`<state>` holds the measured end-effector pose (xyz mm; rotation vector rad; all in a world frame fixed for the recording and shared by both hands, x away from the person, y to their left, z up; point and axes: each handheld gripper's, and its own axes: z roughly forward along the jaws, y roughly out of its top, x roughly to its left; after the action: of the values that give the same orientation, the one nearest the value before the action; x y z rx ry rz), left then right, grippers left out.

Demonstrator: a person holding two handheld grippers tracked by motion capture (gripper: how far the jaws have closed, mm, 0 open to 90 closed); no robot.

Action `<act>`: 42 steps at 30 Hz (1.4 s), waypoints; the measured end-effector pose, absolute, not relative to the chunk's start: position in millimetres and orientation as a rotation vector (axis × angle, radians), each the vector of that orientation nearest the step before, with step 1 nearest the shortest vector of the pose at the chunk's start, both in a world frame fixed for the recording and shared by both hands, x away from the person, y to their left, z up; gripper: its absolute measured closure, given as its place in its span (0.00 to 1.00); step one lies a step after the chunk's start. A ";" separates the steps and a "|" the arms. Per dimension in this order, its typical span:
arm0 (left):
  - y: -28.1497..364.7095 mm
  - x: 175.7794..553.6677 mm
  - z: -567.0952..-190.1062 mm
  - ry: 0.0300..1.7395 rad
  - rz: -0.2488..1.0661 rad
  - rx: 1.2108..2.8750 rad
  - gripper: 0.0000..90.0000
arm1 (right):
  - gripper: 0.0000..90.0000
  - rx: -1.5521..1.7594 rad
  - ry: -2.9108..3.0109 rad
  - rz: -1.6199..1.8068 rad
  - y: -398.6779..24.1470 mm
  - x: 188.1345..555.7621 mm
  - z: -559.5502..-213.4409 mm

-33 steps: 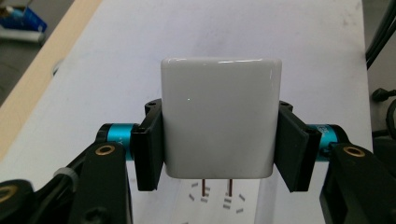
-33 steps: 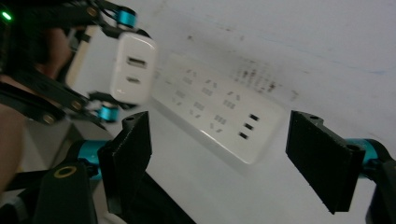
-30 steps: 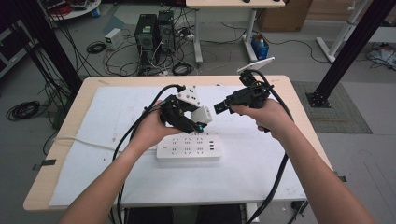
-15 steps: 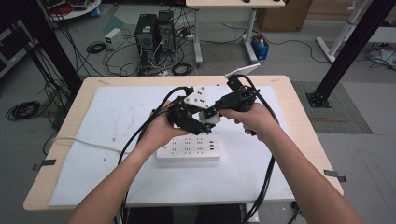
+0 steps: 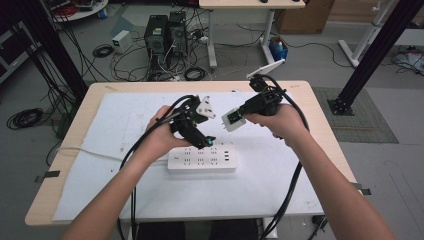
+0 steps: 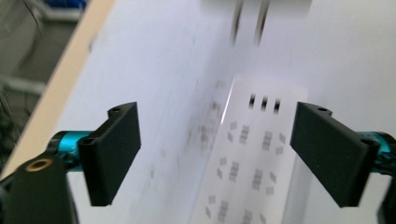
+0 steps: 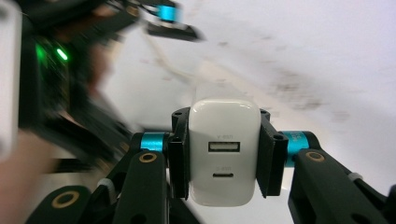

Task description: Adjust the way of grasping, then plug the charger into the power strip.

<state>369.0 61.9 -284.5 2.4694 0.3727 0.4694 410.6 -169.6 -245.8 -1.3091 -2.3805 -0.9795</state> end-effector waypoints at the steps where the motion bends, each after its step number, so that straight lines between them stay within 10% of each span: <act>1: 69.6 370.9 -284.2 0.395 0.467 2.500 0.17 | 0.69 -1.300 -2.476 -0.929 -169.4 409.1 -241.5; 15: 156.1 396.0 -296.1 0.874 0.273 2.761 0.17 | 0.69 -1.139 -2.957 -0.549 -167.9 398.1 -223.1; 26: 174.6 392.9 -295.0 0.926 0.268 2.743 0.17 | 0.69 -0.938 -3.036 -0.485 -154.4 397.5 -230.7; 42: 188.6 365.8 -303.9 0.935 0.256 2.738 0.17 | 0.70 -0.405 -3.118 -0.171 -53.0 413.9 -322.3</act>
<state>365.8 188.6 -303.9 2.7379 0.9355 0.2564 413.9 -53.0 -322.3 -0.4051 -3.1177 -0.1712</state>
